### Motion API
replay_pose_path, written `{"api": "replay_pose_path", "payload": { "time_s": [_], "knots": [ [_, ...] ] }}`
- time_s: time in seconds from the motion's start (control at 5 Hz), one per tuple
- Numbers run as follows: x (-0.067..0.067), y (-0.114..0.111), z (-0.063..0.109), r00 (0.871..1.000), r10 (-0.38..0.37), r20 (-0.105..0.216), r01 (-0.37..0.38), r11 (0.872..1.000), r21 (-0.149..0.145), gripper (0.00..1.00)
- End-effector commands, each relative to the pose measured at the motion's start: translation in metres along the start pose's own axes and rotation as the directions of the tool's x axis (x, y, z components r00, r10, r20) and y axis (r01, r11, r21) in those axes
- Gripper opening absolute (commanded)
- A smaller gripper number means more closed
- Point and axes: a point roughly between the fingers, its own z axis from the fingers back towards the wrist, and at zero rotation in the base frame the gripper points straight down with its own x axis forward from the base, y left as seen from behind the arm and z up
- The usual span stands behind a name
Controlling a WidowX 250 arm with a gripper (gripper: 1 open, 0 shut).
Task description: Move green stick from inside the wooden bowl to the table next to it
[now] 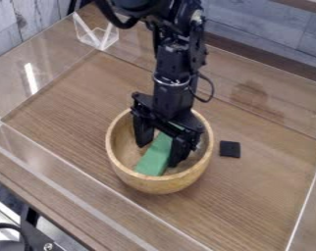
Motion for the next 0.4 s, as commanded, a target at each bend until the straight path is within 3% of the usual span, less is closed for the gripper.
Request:
{"api": "replay_pose_path", "payload": {
  "time_s": [0.0,0.2],
  "knots": [
    [0.0051,0.0022,0.0166,0.997,0.009,0.077,-0.009,1.0,0.005,1.0],
    [0.0055,0.0026,0.0158,0.997,0.012,0.083,-0.013,1.0,0.004,1.0]
  ]
}}
